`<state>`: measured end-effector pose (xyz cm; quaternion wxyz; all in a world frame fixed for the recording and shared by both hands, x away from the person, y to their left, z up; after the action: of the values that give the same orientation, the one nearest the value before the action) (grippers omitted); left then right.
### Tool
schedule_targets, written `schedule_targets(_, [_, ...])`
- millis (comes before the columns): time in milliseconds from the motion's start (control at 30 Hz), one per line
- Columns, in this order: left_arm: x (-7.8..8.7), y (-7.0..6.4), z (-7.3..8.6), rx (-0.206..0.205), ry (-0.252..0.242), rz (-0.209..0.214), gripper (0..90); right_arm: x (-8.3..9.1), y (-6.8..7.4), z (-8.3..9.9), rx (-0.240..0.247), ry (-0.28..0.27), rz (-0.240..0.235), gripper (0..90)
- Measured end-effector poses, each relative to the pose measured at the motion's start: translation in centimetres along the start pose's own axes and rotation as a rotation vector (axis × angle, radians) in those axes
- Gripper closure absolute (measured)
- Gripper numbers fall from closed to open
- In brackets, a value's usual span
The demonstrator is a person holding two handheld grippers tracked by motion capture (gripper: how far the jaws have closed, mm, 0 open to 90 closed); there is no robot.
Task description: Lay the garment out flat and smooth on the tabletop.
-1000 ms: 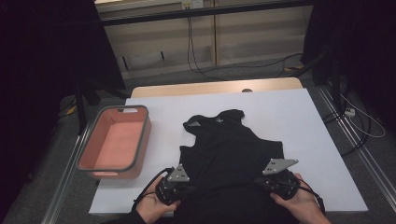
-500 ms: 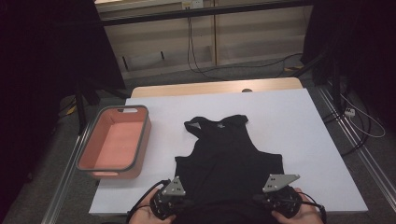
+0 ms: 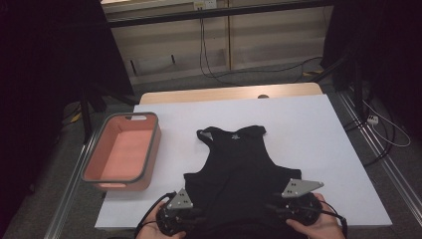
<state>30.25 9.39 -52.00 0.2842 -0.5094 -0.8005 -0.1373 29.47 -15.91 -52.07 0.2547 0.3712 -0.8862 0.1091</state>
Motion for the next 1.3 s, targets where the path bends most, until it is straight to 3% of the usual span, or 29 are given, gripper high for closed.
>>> schedule_targets(67, [-0.3, 1.3, -0.6, -0.007, -0.026, -0.041, 52.1, -0.3, -1.0, -0.6, 0.003, -0.019, 0.023, 54.9])
schedule_targets(200, [-0.9, 3.9, -1.4, 0.018, -0.054, -0.109, 31.1, -0.8, -3.2, -2.1, 0.012, -0.062, 0.066, 54.9])
schedule_targets(333, [-1.6, 6.0, -2.4, 0.000, -0.102, -0.175, 20.4, -1.9, -5.9, -3.8, 0.012, -0.090, 0.093, 55.4])
schedule_targets(433, [-2.4, 7.3, -3.1, -0.001, -0.115, -0.198, 15.0, -3.0, -8.1, -4.9, 0.011, -0.094, 0.129, 56.7])
schedule_targets(567, [-3.6, 8.6, -4.1, -0.026, -0.127, -0.221, 12.1, -4.1, -10.4, -6.4, 0.000, -0.089, 0.174, 58.4])
schedule_targets(667, [-4.2, 9.3, -5.2, -0.055, -0.169, -0.237, 11.9, -5.3, -11.9, -7.6, 0.000, -0.095, 0.183, 61.2])
schedule_targets(733, [-4.5, 9.5, -5.6, -0.044, -0.197, -0.236, 11.9, -6.4, -13.0, -7.8, -0.003, -0.079, 0.191, 64.1])
schedule_targets(900, [-5.0, 10.0, -4.8, -0.039, -0.147, -0.244, 11.2, -9.3, -15.8, -8.2, -0.029, -0.064, 0.230, 67.1])
schedule_targets(967, [-5.1, 10.1, -4.5, -0.027, -0.122, -0.229, 10.5, -10.1, -16.6, -8.5, -0.040, -0.064, 0.240, 66.6])
schedule_targets(1100, [-5.4, 10.1, -4.0, -0.022, -0.081, -0.228, 10.0, -11.1, -17.7, -9.0, -0.051, -0.081, 0.248, 62.3])
schedule_targets(1300, [-4.9, 10.6, -4.4, -0.016, -0.116, -0.270, 11.5, -12.3, -18.1, -8.5, -0.050, -0.060, 0.251, 58.5])
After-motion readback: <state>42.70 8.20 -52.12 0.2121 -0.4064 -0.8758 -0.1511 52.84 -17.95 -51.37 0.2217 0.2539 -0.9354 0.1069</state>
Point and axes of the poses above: each handheld gripper's, and its own axes: x roughly backward along the jaws, z roughly out of its underside, y roughly to its left, the point moved 9 cm from there along -x, roughly forward along the jaws, and after that the axes turned 10 degrees about -y, right-handed, at the moved point
